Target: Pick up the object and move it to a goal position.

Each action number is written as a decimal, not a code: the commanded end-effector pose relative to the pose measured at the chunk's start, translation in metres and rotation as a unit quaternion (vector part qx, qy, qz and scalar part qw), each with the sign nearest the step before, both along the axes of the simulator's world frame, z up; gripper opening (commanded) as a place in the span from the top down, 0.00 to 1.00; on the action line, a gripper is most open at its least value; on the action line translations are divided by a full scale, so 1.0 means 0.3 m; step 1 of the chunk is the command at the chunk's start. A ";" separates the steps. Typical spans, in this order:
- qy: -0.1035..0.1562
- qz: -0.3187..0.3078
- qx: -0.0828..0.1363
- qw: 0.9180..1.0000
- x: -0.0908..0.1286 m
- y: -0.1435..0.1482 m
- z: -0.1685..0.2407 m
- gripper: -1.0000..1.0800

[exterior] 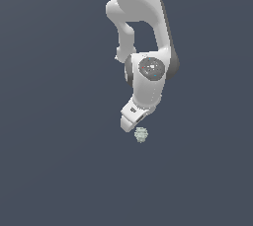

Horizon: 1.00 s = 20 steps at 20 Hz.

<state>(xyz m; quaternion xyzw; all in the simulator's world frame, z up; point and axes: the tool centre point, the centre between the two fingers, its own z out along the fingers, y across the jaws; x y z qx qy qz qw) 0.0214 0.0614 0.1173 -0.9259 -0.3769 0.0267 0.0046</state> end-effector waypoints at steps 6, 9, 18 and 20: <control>-0.006 0.107 0.005 0.994 0.039 0.008 -0.022 0.04; -0.008 0.149 0.007 0.989 0.054 0.011 -0.030 0.04; -0.016 0.269 0.012 0.963 0.099 0.018 -0.053 0.04; -0.017 0.290 0.013 0.957 0.107 0.019 -0.058 0.04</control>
